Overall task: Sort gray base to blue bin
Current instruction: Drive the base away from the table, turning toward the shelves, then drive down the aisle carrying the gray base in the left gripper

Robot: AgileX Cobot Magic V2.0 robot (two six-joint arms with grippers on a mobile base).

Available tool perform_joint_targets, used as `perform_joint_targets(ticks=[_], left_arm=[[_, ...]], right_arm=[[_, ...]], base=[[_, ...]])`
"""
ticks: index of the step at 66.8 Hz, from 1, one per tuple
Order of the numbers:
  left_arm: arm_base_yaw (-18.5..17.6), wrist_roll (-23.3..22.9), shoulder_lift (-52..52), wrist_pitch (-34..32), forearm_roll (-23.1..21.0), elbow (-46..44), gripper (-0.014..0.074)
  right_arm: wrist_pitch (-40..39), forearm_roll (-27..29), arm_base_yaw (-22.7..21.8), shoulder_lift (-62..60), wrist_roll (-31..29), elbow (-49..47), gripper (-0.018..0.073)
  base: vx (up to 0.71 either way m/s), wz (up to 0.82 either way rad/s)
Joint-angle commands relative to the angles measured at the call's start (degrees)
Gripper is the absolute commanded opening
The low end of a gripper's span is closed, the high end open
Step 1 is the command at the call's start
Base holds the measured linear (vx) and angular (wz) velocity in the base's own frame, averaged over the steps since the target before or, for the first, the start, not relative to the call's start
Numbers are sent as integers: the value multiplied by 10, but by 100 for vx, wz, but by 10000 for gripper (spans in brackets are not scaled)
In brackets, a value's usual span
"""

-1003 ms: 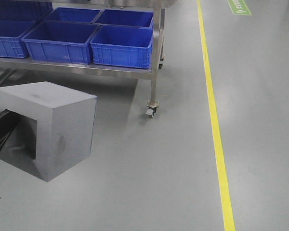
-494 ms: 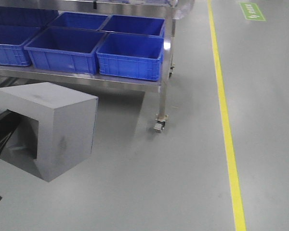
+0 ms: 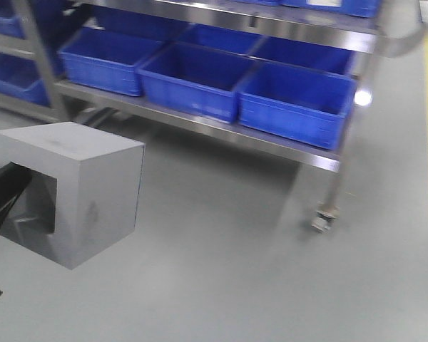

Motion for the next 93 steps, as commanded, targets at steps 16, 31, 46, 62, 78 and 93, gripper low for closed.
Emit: perform_joint_targets(ticks=[16, 31, 46, 62, 78, 93], left_arm=[[-3, -8, -2, -62, -8, -18, 3], [-3, -8, -2, -62, -7, -18, 3], [-3, -8, -2, -62, -7, -18, 3], [-3, -8, -2, -62, -7, -18, 3], [-3, -8, -2, -62, -7, -18, 3], [-3, -8, -2, -62, -7, -18, 3]], right_arm=[[-41, -3, -2, 11, -7, 1, -5], [-41, -3, -2, 11, -7, 1, -5], [-41, -3, -2, 11, -7, 1, -5], [-41, -3, -2, 11, -7, 1, -5], [-41, -3, -2, 11, -7, 1, -5], [-41, -3, -2, 11, -7, 1, -5]], base=[[25, 80], [28, 72], [34, 52], [37, 43], [38, 44], [40, 49]])
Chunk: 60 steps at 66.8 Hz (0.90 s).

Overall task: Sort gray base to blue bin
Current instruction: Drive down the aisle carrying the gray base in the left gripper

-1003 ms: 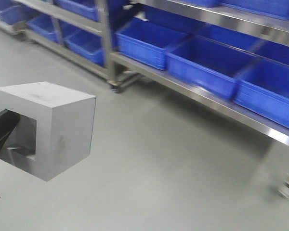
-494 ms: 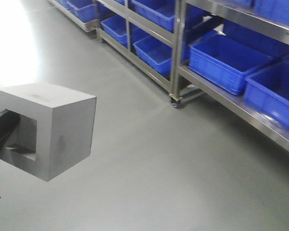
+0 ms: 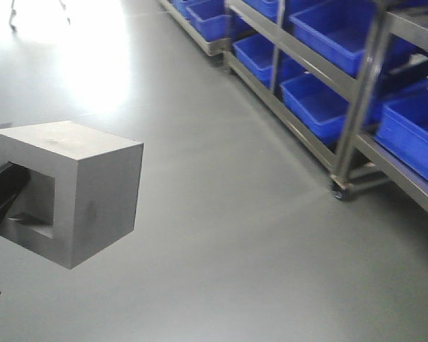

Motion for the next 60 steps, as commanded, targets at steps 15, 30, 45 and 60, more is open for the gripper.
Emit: perform_joint_targets(ticks=[15, 30, 45, 60], left_arm=[[-3, -8, -2, -62, -7, -18, 3], [-3, -8, -2, -62, -7, -18, 3], [-3, -8, -2, -62, -7, -18, 3], [-3, -8, -2, -62, -7, -18, 3]], right_arm=[[-41, -3, -2, 11, -7, 1, -5], [-41, -3, -2, 11, -7, 1, -5], [-41, -3, -2, 11, -7, 1, -5], [-41, -3, -2, 11, -7, 1, -5]], base=[[41, 48], [43, 40], [45, 25], [46, 15]])
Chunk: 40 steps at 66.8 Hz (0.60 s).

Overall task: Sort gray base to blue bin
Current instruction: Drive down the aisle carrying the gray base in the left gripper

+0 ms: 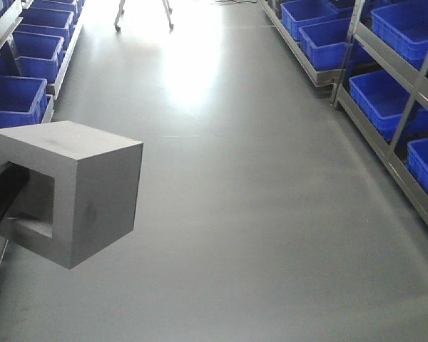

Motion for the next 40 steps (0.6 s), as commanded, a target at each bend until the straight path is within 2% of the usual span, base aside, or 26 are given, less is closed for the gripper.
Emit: perform_joint_targets(ticks=[1, 40], left_arm=[[-3, -8, -2, -62, -7, -18, 3], [-3, -8, -2, -62, -7, -18, 3]], right_arm=[[-41, -3, -2, 11, -7, 1, -5], [-41, -3, -2, 11, -7, 1, -5]], base=[[46, 10], [50, 7]])
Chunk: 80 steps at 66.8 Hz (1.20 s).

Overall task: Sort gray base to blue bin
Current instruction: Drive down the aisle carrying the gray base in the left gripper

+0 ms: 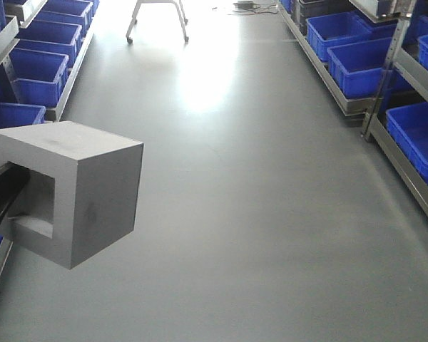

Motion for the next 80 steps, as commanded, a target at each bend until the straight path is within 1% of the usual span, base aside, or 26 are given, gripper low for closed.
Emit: perform_joint_targets(ticks=[1, 80], left_arm=[[-3, -8, -2, -62, -7, -18, 3], [-3, -8, -2, -62, -7, -18, 3]], right_arm=[[-41, -3, -2, 11, -7, 1, -5], [-41, -3, -2, 11, -7, 1, -5]], base=[[52, 7], [47, 5]])
